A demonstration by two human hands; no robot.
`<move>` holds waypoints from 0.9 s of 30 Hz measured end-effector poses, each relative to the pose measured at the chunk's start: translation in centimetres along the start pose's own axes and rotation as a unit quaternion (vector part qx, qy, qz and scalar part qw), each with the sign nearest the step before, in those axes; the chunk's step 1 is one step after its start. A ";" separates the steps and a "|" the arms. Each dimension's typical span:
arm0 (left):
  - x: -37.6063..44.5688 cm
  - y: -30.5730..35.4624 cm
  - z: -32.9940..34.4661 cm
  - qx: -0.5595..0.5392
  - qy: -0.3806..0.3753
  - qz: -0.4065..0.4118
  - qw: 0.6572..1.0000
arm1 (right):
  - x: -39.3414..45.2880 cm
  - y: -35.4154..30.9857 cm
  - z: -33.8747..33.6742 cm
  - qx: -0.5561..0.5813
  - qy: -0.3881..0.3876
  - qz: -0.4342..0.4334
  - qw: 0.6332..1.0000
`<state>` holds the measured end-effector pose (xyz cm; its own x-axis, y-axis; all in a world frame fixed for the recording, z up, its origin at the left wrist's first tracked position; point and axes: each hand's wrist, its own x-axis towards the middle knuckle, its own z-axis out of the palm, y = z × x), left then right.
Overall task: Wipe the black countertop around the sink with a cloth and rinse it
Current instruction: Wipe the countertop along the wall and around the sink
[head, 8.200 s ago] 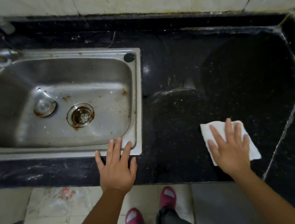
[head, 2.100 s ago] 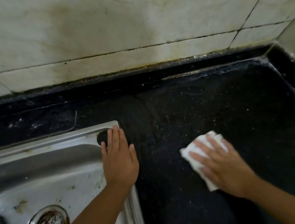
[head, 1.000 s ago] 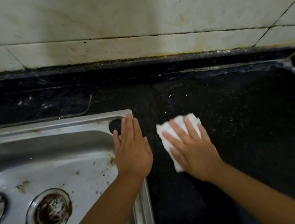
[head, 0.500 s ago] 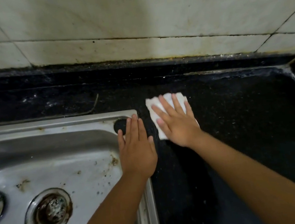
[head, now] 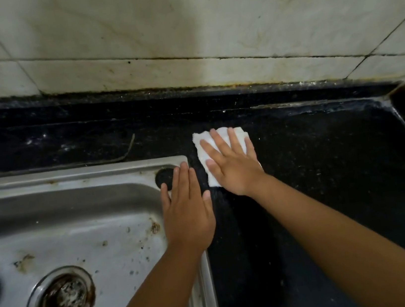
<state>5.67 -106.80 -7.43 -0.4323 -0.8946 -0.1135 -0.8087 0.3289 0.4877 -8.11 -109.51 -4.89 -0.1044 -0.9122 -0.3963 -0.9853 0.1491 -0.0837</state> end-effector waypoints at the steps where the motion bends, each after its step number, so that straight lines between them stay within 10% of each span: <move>1: 0.0 0.0 0.0 0.000 0.002 0.000 1.000 | -1.0 0.3 0.9 -0.013 0.005 -0.012 1.000; 7: 0.0 -0.1 0.2 -0.028 0.022 0.013 0.999 | -10.3 4.3 5.1 -0.094 0.002 0.017 0.995; 16: 0.0 -0.1 0.2 -0.020 0.020 0.007 1.000 | 1.7 1.1 -0.9 0.004 -0.001 0.016 1.000; 22: 0.0 -0.2 0.4 -0.033 0.028 0.004 0.999 | -9.1 4.6 4.9 -0.076 0.059 -0.062 0.993; 27: 0.0 -0.2 0.4 -0.033 0.032 0.003 0.999 | -13.1 11.5 4.5 -0.016 0.042 0.111 0.993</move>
<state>5.70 -106.76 -7.86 -0.4085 -0.9111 -0.0556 -0.7775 0.3154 0.5441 -17.47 -94.07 -4.79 -0.3295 -0.8865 -0.3249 -0.9402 0.3395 0.0273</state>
